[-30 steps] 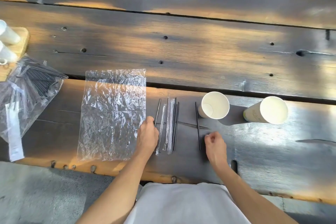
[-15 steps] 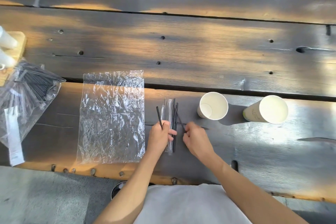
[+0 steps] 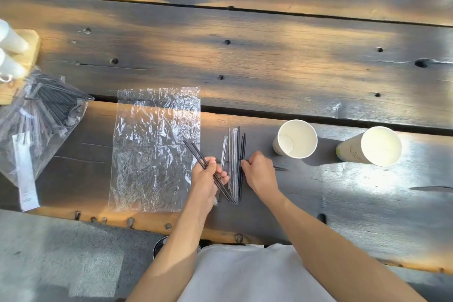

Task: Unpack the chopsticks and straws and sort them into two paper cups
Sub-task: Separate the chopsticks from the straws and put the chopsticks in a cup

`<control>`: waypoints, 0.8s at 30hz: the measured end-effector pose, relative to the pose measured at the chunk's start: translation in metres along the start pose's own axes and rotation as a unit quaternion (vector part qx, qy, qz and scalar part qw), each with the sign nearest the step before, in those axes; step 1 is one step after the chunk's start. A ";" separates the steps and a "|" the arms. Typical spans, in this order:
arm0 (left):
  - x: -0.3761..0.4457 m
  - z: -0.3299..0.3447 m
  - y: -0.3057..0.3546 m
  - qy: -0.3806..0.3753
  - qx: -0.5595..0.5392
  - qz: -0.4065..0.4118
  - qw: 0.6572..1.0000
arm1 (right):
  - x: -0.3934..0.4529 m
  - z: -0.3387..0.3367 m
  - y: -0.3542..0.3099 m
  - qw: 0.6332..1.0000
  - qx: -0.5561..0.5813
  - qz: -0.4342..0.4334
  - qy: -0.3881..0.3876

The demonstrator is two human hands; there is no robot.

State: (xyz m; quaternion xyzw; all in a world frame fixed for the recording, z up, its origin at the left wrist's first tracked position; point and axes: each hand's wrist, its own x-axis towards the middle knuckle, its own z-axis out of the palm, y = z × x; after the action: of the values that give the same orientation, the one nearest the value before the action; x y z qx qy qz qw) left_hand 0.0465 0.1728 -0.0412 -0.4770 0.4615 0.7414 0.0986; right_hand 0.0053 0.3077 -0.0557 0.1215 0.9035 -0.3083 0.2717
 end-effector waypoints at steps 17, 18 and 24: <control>0.003 -0.006 0.003 -0.008 0.089 -0.001 0.996 | 0.014 0.007 -0.036 0.997 -0.044 0.031 -0.051; 0.002 -0.005 0.004 -0.012 0.093 0.004 0.996 | 0.016 0.003 -0.034 0.998 -0.015 0.034 -0.060; -0.003 0.005 0.012 -0.078 0.111 -0.005 0.991 | 0.002 -0.027 -0.033 0.959 0.177 -0.023 -0.219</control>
State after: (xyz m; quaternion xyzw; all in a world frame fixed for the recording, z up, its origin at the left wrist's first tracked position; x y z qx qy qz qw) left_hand 0.0375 0.1711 -0.0309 -0.4058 0.5296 0.7202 0.1900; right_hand -0.0208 0.2986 -0.0229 0.0765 0.7555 -0.4884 0.4299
